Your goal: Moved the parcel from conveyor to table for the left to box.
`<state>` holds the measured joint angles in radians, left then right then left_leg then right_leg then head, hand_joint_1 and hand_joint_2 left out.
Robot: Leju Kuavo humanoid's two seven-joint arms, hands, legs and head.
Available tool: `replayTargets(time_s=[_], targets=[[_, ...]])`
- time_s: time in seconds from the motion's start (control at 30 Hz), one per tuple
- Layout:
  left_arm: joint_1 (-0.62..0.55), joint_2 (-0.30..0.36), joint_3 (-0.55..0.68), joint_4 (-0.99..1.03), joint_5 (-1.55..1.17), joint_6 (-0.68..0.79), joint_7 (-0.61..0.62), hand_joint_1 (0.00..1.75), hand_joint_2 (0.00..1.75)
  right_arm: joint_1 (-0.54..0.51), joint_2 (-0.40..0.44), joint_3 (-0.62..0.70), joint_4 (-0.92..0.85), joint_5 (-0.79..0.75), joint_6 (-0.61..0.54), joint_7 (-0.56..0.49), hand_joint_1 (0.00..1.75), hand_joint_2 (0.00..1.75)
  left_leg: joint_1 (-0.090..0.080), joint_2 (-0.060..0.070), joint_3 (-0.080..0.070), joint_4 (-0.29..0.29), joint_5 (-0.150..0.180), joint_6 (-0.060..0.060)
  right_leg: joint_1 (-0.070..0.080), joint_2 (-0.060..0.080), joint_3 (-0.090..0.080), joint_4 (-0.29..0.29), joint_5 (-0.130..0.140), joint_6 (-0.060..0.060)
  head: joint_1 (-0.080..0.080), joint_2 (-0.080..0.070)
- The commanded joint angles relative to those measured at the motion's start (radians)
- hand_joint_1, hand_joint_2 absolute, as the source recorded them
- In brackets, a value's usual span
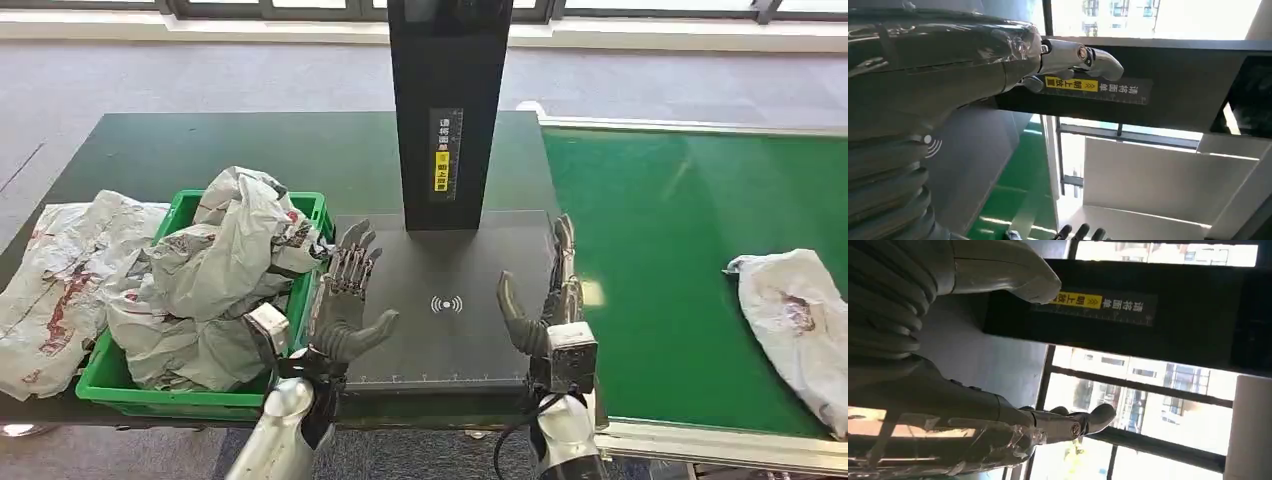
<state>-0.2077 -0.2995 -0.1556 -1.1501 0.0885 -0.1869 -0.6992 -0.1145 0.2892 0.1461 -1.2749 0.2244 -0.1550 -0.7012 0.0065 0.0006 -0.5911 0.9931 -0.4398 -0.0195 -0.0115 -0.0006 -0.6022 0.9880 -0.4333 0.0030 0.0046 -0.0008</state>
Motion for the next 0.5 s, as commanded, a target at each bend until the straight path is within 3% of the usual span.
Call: replayTargets(time_s=[0.03, 0.13, 0.2, 0.23, 0.27, 0.3, 0.37, 0.5], targets=[[0.020, -0.050, 0.002, -0.002, -0.024, 0.055, 0.001, 0.00, 1.75, 0.011, 0.001, -0.202, 0.107, 0.410, -0.404, 0.069, 0.00, 1.75, 0.001, -0.004, 0.004, -0.002, 0.000, 0.001, 0.001, -0.004, 0.006, -0.003, -0.001, 0.000, 0.000, 0.000], [0.020, -0.050, 0.002, -0.002, -0.024, 0.055, 0.001, 0.00, 1.75, 0.011, 0.001, -0.202, 0.107, 0.410, -0.404, 0.069, 0.00, 1.75, 0.000, -0.003, 0.003, -0.001, -0.001, 0.001, 0.000, -0.003, 0.005, -0.002, -0.001, 0.000, 0.000, 0.000], [0.034, -0.050, 0.000, -0.018, -0.023, 0.069, 0.001, 0.00, 1.75, 0.004, 0.005, -0.287, 0.065, 0.678, -0.543, 0.184, 0.00, 1.75, 0.000, -0.001, 0.006, -0.002, -0.002, 0.001, 0.000, -0.002, 0.008, -0.003, -0.002, 0.000, 0.000, 0.000], [0.037, -0.050, 0.000, -0.017, -0.029, 0.078, 0.001, 0.00, 1.75, 0.002, 0.014, -0.346, 0.038, 0.782, -0.543, 0.212, 0.00, 1.75, 0.000, -0.001, 0.004, -0.001, -0.001, 0.001, 0.000, -0.002, 0.005, -0.002, -0.001, 0.000, 0.000, 0.000], [0.038, -0.050, -0.002, -0.011, -0.044, 0.102, 0.001, 0.00, 1.75, -0.011, 0.058, -0.484, -0.040, 1.027, -0.543, 0.266, 0.00, 1.75, 0.000, -0.002, 0.005, -0.001, -0.001, 0.001, 0.000, -0.002, 0.006, -0.002, -0.002, 0.000, 0.000, 0.000], [0.046, -0.050, 0.003, -0.016, -0.029, 0.095, 0.001, 0.00, 1.75, -0.054, 0.039, -0.621, -0.107, 1.220, -0.543, 0.374, 0.00, 1.75, 0.000, -0.004, 0.005, -0.001, -0.002, 0.001, 0.000, -0.004, 0.007, -0.002, -0.002, 0.000, 0.000, 0.000], [0.052, -0.050, 0.009, -0.023, -0.044, 0.105, 0.001, 0.00, 1.75, -0.110, -0.026, -0.708, -0.041, 1.225, -0.543, 0.373, 0.00, 1.75, -0.002, -0.007, 0.002, 0.000, 0.000, 0.002, -0.001, -0.007, 0.005, 0.000, -0.002, 0.001, 0.000, 0.000], [0.052, -0.050, 0.009, -0.023, -0.044, 0.105, 0.001, 0.00, 1.75, -0.110, -0.026, -0.708, -0.041, 1.225, -0.543, 0.373, 0.00, 1.75, 0.000, -0.004, 0.003, 0.000, -0.001, 0.002, 0.000, -0.004, 0.006, -0.002, -0.001, 0.001, 0.000, 0.000]])
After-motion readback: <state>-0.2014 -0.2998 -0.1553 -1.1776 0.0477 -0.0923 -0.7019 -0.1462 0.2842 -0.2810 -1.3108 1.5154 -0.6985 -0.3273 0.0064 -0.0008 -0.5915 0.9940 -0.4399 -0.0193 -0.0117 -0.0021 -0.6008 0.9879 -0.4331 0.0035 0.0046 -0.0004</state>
